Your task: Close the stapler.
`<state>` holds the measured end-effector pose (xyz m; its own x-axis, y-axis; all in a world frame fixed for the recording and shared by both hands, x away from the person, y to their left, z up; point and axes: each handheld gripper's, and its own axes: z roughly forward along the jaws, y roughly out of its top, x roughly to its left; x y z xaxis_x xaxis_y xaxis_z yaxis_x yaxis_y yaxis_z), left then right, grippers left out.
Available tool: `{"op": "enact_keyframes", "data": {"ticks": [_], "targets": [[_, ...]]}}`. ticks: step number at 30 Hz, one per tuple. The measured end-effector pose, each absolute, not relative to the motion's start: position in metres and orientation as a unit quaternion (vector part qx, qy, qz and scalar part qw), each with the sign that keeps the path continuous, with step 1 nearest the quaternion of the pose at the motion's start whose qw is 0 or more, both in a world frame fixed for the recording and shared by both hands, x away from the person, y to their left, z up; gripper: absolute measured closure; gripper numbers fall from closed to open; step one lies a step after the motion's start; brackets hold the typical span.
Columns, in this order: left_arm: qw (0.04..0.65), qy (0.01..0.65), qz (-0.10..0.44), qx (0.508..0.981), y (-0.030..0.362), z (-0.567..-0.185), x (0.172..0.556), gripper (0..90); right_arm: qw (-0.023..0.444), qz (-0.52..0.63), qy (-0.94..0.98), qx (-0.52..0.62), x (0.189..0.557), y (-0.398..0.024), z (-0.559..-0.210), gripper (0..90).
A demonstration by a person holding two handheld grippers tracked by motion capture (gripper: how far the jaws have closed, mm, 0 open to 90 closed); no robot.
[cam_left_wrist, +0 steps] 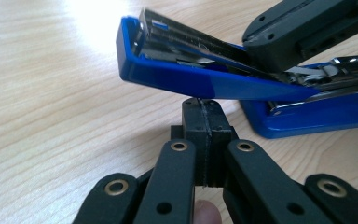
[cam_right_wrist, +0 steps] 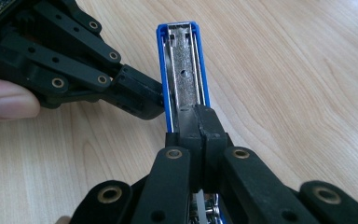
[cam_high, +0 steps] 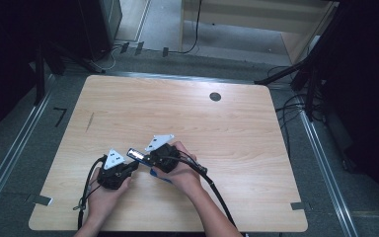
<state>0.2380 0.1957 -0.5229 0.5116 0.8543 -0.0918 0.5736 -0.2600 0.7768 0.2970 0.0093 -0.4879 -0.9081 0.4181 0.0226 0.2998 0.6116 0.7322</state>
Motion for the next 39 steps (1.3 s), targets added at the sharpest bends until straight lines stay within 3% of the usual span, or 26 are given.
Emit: {"op": "enact_keyframes", "data": {"ticks": [22,39], "targets": [[0.437,0.412,0.139,0.787,0.163,-0.526,0.225,90.0,0.081,0.410,0.886,0.199,0.290,-0.009,-0.472,90.0],[0.432,0.380,0.133,0.807,0.132,-0.532,0.226,90.0,0.082,0.423,0.879,0.207,0.284,-0.027,-0.469,90.0]]}}
